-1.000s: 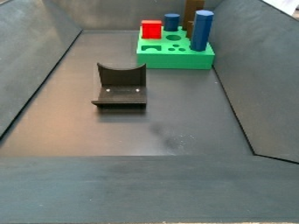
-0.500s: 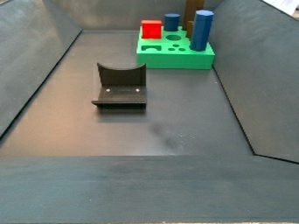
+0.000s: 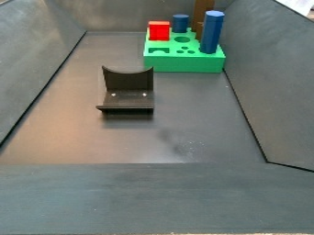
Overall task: Pick up the rectangle object. Move up. Move to above the board. Insert the rectangle object.
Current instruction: Insert the rectangle object.
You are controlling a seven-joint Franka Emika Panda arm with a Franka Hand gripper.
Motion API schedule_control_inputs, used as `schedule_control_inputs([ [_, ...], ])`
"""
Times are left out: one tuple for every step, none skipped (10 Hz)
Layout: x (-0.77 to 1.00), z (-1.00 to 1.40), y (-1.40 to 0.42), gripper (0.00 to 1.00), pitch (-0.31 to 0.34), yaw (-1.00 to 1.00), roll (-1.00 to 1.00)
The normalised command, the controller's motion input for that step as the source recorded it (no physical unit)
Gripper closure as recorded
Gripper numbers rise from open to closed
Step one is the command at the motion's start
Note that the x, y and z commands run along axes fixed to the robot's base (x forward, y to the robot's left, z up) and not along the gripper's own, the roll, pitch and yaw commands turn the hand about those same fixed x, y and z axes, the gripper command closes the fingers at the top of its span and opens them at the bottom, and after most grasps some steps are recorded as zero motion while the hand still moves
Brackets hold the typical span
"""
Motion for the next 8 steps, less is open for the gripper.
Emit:
schedule_control_inputs([
  [0.00,0.00,0.00,1.00,0.044,-0.01,0.04],
  [-0.24,-0.22,-0.30,1.00,-0.026,0.00,0.00],
  [0.00,-0.33,-0.01,1.00,0.000,-1.00,0.00],
  [0.00,-0.39,0.00,1.00,0.000,-1.00,0.00],
  [0.00,-0.38,0.00,1.00,0.000,-1.00,0.00],
  [0.00,-0.39,0.00,1.00,0.000,-1.00,0.00],
  [0.00,-0.39,0.00,1.00,0.000,-1.00,0.00],
  [0.00,-0.39,0.00,1.00,0.000,-1.00,0.00],
])
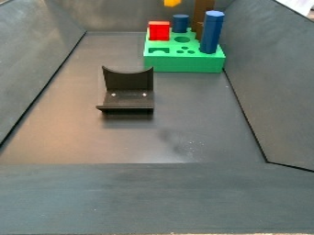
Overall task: Pick up the rectangle object. Move up. Move to above the board. Insert the rectangle object.
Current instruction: Insert the rectangle object.
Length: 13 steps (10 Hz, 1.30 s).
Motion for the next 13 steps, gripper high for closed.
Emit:
schedule_control_inputs([
  [0.00,-0.38,0.00,1.00,0.000,-1.00,0.00],
  [0.10,-0.16,0.00,1.00,0.000,-1.00,-0.07],
  [0.14,0.00,0.01,1.00,0.000,-0.16,-0.02],
  [0.07,-0.16,-0.18,1.00,-0.019,-0.35,-0.06],
  [0.00,-0.17,-0.15,1.00,-0.034,-0.97,-0.05],
  [0.00,-0.19,-0.10,1.00,-0.020,-1.00,-0.04],
  [0.00,-0.02,-0.09,1.00,-0.019,-0.99,-0.11],
  [0.23,0.00,-0.08,1.00,0.000,-0.81,-0.15],
  [0.00,0.00,0.05,1.00,0.000,-0.06,0.00],
  [0.07,-0.05,-0.04,1.00,0.000,-0.13,-0.05],
  [0.20,-0.08,-0.16,1.00,0.000,-0.83,-0.01],
  [0.01,-0.10,-0.13,1.00,0.000,-1.00,0.00],
  [0.00,-0.14,-0.05,1.00,-0.001,-1.00,0.00],
])
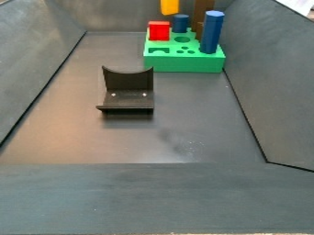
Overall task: Pick up the rectangle object. Move up. Move to above the board. Insert the rectangle object.
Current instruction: Insert the rectangle object.
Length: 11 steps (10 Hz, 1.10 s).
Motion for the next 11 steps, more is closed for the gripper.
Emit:
schedule_control_inputs([
  [0.00,-0.15,0.00,1.00,-0.011,-1.00,0.00],
  [0.03,-0.02,0.00,1.00,-0.019,-1.00,-0.04],
  [0.35,0.00,0.00,1.00,0.000,-0.78,-0.06],
  [0.57,0.00,0.00,1.00,0.000,-0.58,-0.03],
  [0.17,0.00,0.03,1.00,0.007,-0.24,0.00],
  [0.08,0.00,0.00,1.00,0.000,0.00,-0.02],
  [0.74,-0.07,-0.01,1.00,0.000,-0.07,0.00],
  [0.90,-0.11,-0.07,1.00,0.000,-0.21,0.01],
  [0.87,-0.13,-0.06,1.00,0.000,-0.27,0.02],
  [0.87,-0.17,-0.04,1.00,0.000,-0.28,0.04],
  [0.45,0.00,0.05,1.00,0.000,-0.25,0.01],
])
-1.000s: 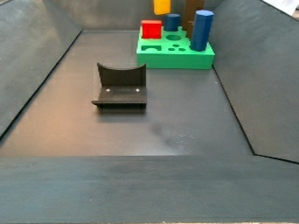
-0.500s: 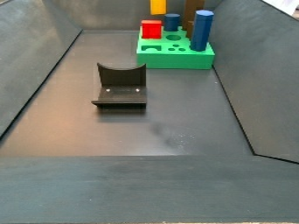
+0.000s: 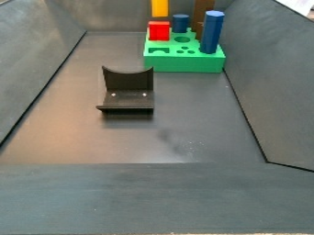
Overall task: Pick up the rectangle object. Move up. Move to above the board. Insert the rectangle object.
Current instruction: Insert the rectangle object.
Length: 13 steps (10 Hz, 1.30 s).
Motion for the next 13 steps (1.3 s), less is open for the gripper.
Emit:
schedule_control_inputs([
  [0.00,0.00,0.09,1.00,0.000,0.00,0.00],
  [0.00,-0.63,0.00,1.00,-0.030,0.00,0.01],
  [0.00,-0.89,0.01,1.00,-0.046,0.00,0.09],
  [-0.06,-0.92,0.00,1.00,-0.049,0.00,0.11],
  [-0.23,-0.94,0.00,1.00,-0.040,0.01,0.16],
  [-0.47,-0.87,0.00,1.00,-0.054,0.05,0.17],
  [-0.65,-0.69,0.03,1.00,-0.053,0.13,0.08],
  [-0.53,-0.64,0.00,1.00,-0.050,0.09,0.00],
  [0.00,-0.66,-0.17,1.00,-0.076,0.09,0.00],
  [0.32,-0.74,-0.10,1.00,-0.051,0.27,-0.01],
  [0.57,-0.81,-0.10,1.00,-0.074,0.27,-0.01],
  [0.56,-0.81,-0.12,1.00,-0.204,0.16,0.00],
  [0.54,-0.78,-0.08,1.00,-0.211,0.17,0.00],
])
